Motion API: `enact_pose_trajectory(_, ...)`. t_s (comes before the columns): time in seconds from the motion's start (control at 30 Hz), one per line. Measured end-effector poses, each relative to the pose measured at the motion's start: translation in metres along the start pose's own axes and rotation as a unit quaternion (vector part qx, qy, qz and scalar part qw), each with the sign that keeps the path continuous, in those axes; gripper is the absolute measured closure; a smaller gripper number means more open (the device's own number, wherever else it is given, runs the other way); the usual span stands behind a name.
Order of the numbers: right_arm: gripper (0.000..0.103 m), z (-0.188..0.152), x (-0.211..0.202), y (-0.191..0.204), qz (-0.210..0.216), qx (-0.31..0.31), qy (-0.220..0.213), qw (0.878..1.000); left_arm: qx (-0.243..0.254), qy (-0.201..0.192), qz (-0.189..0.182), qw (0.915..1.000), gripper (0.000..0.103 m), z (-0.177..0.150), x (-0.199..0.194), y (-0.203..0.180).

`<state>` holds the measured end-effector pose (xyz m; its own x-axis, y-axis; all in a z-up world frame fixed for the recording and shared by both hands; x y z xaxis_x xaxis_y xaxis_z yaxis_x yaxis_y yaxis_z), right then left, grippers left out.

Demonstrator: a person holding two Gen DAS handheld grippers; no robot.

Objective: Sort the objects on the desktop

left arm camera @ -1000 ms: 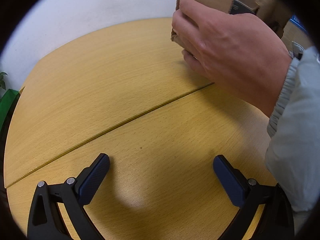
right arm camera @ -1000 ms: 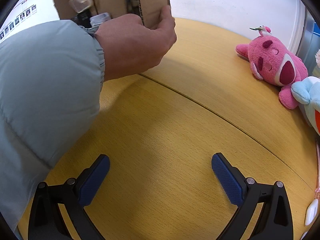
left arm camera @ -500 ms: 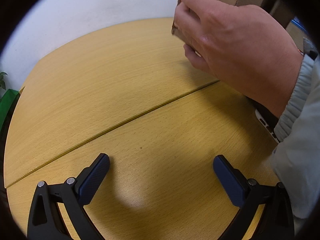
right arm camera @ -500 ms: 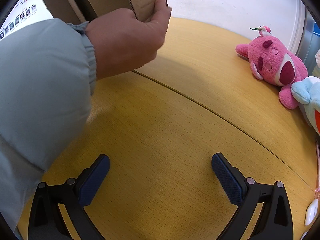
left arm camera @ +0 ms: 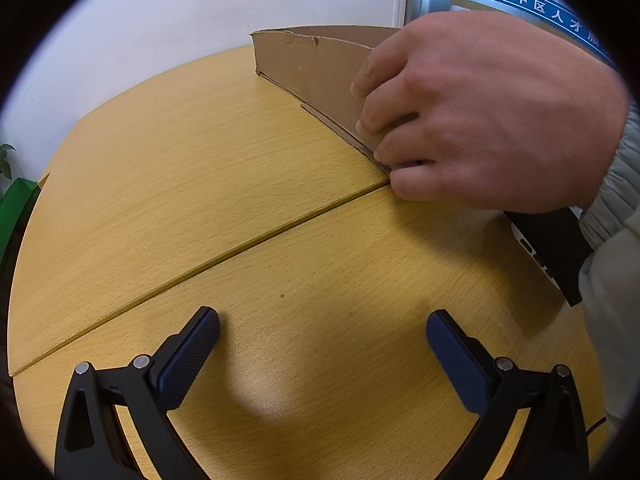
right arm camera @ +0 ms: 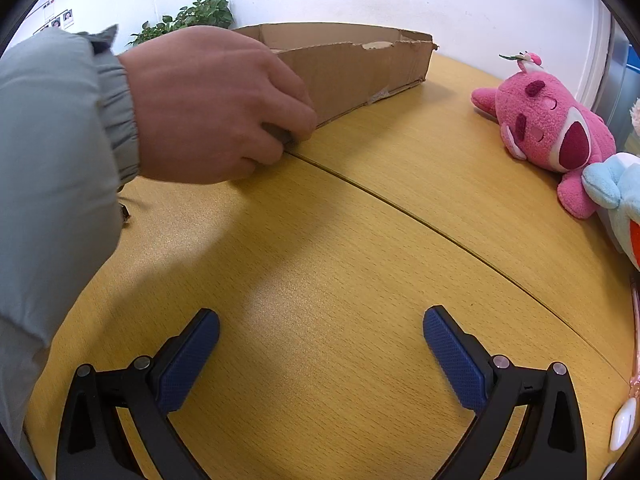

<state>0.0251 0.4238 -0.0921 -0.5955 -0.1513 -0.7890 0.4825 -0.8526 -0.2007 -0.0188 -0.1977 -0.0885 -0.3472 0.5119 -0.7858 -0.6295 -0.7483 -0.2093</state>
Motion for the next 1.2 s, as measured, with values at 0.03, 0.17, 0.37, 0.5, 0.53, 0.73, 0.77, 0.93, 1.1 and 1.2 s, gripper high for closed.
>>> enact_pose_trajectory(0.03,0.000,0.000,0.000,0.000,0.000,0.000,0.000,1.000,0.000,0.000,0.000,1.0000,0.000,-0.001,0.000,0.001)
enact_pose_trajectory(0.17,0.000,0.000,0.000,0.000,0.000,0.000,0.000,1.000,0.000,0.000,0.000,1.0000,0.000,0.000,0.000,0.000)
enact_pose_trajectory(0.37,0.000,-0.001,-0.001,0.001,0.000,0.000,0.000,1.000,0.000,0.000,0.001,1.0000,0.000,-0.001,0.001,-0.002)
enact_pose_trajectory(0.5,0.000,-0.002,-0.001,0.001,0.000,0.000,0.000,1.000,-0.001,0.000,0.001,1.0000,0.000,-0.001,0.001,-0.003)
enact_pose_trajectory(0.53,0.000,-0.002,-0.001,0.001,0.000,0.000,0.000,1.000,-0.001,-0.001,0.001,1.0000,0.000,-0.002,0.001,-0.003)
enact_pose_trajectory(0.73,0.000,0.000,0.001,0.002,-0.014,0.019,0.005,1.000,0.036,0.010,-0.027,0.9989,0.000,0.004,0.003,-0.002)
enact_pose_trajectory(0.77,0.000,0.001,0.001,0.002,-0.019,0.025,0.006,0.999,0.044,0.012,-0.033,0.9984,0.000,0.005,0.004,0.001)
enact_pose_trajectory(0.93,0.000,0.003,0.003,0.003,-0.083,0.113,0.028,0.990,0.049,0.013,-0.036,0.9981,0.000,0.004,0.004,0.001)
enact_pose_trajectory(1.1,0.000,0.003,-0.001,0.004,-0.140,0.188,0.046,0.971,-0.039,-0.011,0.029,0.9988,0.000,-0.004,0.001,0.006)
enact_pose_trajectory(1.2,0.000,0.004,-0.001,0.004,-0.148,0.201,0.050,0.967,-0.166,-0.046,0.125,0.9771,0.000,-0.018,-0.007,-0.002)
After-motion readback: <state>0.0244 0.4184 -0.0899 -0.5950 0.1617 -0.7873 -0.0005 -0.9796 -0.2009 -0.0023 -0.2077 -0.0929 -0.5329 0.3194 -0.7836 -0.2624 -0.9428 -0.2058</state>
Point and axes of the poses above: each gripper's, at about its wrist camera, not at the fingertips, and x roughly the way its jaws point, y to its left, z to its top, the point moved 4 cm from there along x, roughly the way its jaws point, and after that the axes turned 15 degrees about -z, right-handed, at the moved point
